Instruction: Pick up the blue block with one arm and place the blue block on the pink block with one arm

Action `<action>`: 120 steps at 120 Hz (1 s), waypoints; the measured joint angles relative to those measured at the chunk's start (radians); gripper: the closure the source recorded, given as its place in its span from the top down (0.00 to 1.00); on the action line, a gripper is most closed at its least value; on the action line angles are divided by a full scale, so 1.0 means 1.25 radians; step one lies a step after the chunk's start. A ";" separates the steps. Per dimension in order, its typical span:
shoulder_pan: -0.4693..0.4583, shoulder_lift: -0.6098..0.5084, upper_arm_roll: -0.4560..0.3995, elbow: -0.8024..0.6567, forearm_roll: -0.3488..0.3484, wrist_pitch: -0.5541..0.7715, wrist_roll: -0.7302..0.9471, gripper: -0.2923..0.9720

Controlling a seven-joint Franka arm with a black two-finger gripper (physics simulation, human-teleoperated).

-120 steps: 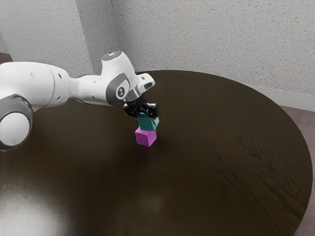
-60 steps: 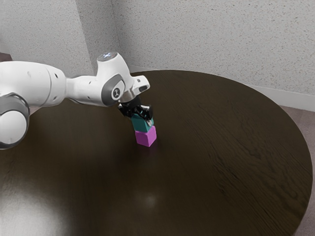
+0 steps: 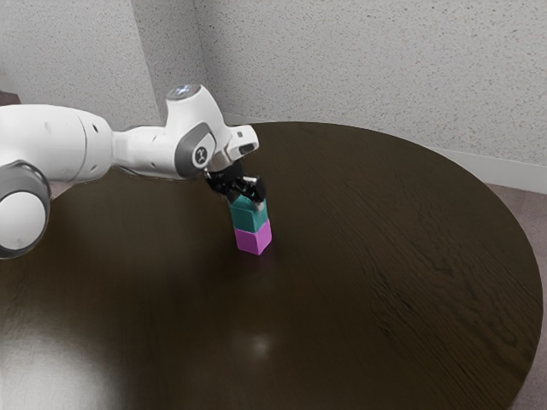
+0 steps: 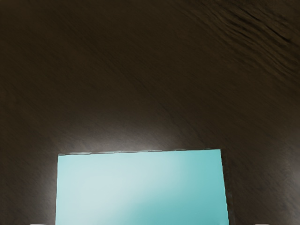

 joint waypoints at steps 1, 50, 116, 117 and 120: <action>-0.004 -0.011 0.003 -0.002 0.002 -0.002 0.001 0.69; -0.093 -0.599 0.126 0.001 0.102 -0.636 -0.515 0.76; -0.081 -0.586 0.160 -0.071 0.154 -0.798 -1.056 0.77; -0.081 -0.586 0.160 -0.071 0.155 -0.799 -1.061 0.77; -0.081 -0.587 0.160 -0.072 0.155 -0.800 -1.076 0.77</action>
